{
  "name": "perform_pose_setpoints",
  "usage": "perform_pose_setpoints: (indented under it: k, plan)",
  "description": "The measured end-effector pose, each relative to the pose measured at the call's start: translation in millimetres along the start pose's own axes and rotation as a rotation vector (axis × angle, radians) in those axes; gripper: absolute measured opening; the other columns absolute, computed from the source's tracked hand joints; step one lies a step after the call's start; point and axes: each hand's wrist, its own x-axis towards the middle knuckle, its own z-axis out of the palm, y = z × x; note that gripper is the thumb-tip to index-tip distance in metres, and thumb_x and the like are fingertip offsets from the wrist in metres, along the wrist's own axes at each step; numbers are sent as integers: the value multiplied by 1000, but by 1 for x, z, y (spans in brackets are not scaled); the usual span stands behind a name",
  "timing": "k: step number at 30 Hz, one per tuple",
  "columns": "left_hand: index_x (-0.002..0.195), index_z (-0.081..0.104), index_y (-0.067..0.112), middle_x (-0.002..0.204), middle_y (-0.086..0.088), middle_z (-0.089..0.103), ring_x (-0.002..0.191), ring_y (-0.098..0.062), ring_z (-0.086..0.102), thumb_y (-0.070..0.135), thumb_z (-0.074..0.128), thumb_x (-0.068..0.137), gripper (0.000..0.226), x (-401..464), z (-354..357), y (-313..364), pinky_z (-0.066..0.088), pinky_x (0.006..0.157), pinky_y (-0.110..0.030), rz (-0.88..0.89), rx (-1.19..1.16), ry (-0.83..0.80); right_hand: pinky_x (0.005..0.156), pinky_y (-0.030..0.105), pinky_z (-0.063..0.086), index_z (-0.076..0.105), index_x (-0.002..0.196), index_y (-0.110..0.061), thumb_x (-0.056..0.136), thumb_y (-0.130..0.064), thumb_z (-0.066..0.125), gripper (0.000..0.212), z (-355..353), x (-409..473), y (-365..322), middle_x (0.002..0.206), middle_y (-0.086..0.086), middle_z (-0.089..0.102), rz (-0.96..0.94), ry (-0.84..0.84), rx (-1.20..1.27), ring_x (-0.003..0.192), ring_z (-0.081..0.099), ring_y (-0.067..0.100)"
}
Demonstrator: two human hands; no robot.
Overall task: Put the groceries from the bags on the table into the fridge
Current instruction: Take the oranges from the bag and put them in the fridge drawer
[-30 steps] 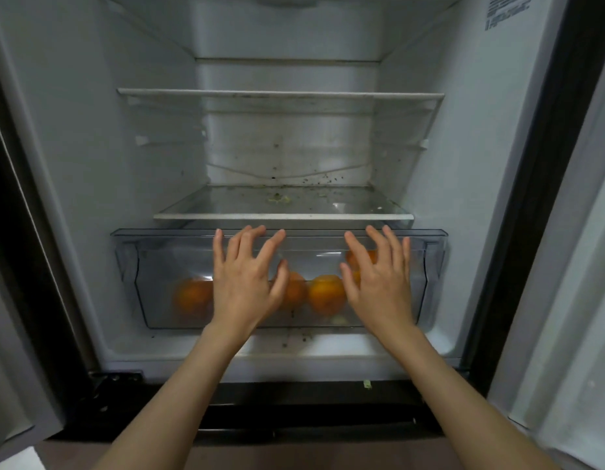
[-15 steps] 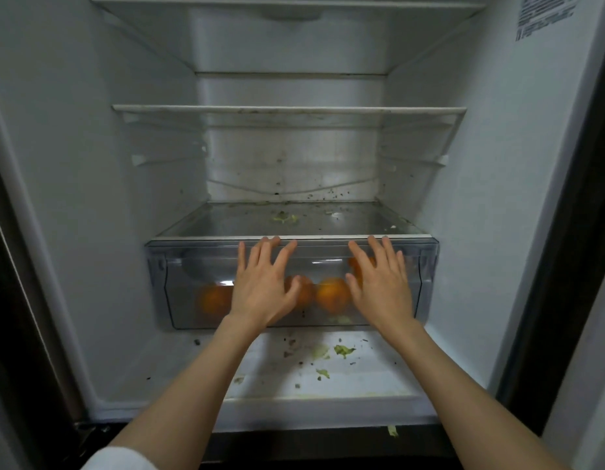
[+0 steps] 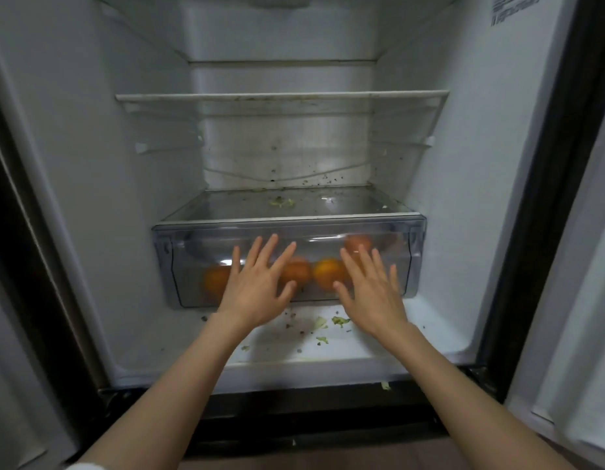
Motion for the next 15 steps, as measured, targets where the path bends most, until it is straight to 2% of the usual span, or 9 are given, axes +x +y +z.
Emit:
perform_pose_setpoints:
  k: [4, 8, 11, 13, 15]
  plan:
    - [146, 0, 37, 157, 2, -3, 144, -22, -9, 58, 23, 91, 63, -56, 2, 13, -8, 113, -50, -69, -28, -4, 115, 46, -9, 0, 148, -32, 97, -50, 24, 60, 1, -43, -8, 158, 1, -6, -73, -99, -11, 145, -10, 21]
    - [145, -6, 40, 157, 2, -5, 144, -20, -11, 64, -1, 76, 73, -114, -3, 41, -8, 114, -49, -184, -30, -47, 115, 44, -9, -1, 148, -33, 97, -50, 23, 59, -2, -88, -11, 158, 0, -5, -200, -125, -6, 145, -9, 19]
    - [144, -7, 40, 157, 2, -7, 142, -19, -16, 63, 5, 82, 68, -163, -5, 68, -10, 113, -48, -243, -14, -83, 116, 42, -10, 0, 148, -34, 97, -50, 26, 59, -3, -125, -12, 158, -2, -4, -270, -154, 65, 145, -9, 16]
    - [144, -8, 40, 157, 1, -9, 138, -17, -21, 64, -1, 78, 71, -192, -11, 76, -12, 112, -48, -257, 29, -128, 116, 43, -10, 0, 148, -34, 96, -51, 26, 60, -2, -148, -15, 158, -2, -4, -294, -179, 85, 145, -10, 16]
    - [144, -7, 40, 157, 1, -7, 140, -18, -18, 64, -5, 75, 74, -218, -22, 75, -11, 112, -48, -291, 64, -156, 116, 43, -9, 0, 148, -34, 96, -52, 25, 61, 0, -169, -23, 158, -1, -5, -330, -221, 86, 145, -10, 16]
